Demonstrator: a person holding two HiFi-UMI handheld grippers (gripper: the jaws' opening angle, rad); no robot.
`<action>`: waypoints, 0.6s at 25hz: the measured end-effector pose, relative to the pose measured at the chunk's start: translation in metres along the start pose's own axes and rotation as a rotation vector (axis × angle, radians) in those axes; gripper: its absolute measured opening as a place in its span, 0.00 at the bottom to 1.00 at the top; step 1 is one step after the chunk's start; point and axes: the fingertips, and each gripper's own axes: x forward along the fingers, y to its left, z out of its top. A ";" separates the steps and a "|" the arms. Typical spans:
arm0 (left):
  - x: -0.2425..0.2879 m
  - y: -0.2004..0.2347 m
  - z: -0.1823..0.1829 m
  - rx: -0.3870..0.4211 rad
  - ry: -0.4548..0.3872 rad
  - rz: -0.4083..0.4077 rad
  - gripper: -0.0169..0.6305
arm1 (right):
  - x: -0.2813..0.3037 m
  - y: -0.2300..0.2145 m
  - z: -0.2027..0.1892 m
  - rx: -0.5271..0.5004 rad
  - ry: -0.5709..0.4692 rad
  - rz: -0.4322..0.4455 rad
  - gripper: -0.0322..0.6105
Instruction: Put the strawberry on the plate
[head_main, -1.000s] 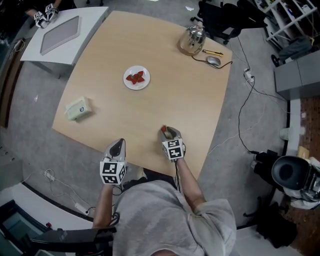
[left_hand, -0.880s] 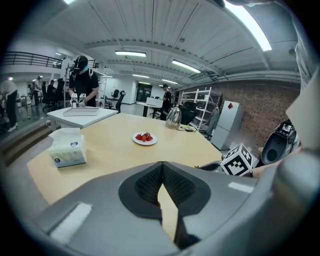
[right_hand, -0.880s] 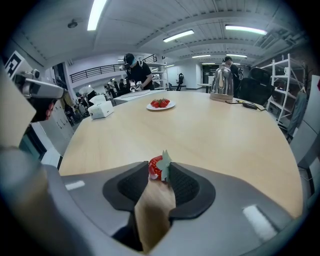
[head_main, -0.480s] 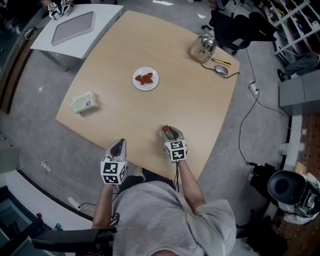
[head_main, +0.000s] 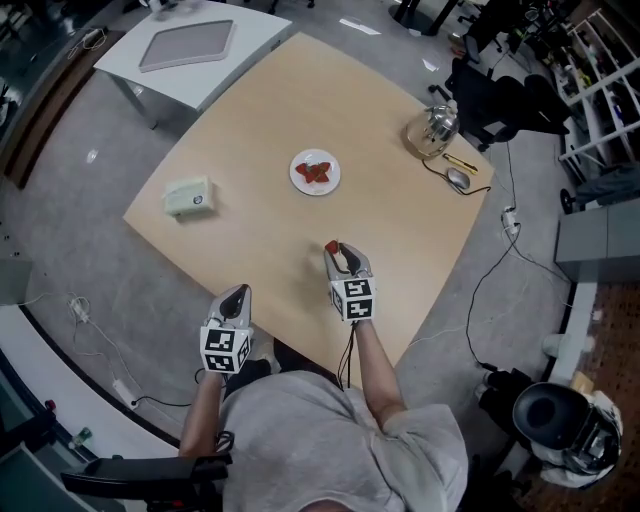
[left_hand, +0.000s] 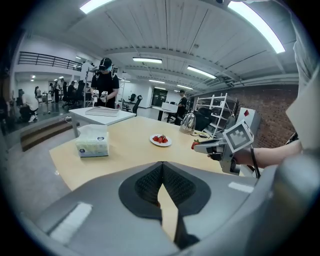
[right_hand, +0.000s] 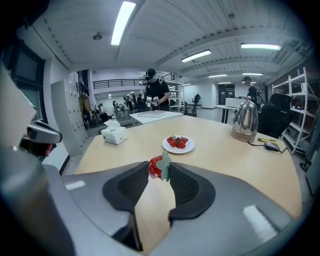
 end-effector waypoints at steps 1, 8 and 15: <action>-0.001 0.002 0.000 -0.004 -0.003 0.006 0.06 | 0.005 -0.001 0.004 -0.010 0.000 0.004 0.27; -0.016 0.014 -0.005 -0.026 -0.014 0.053 0.06 | 0.039 -0.005 0.025 -0.061 0.006 0.025 0.27; -0.030 0.024 -0.010 -0.046 -0.019 0.098 0.06 | 0.079 -0.014 0.043 -0.115 -0.005 0.025 0.27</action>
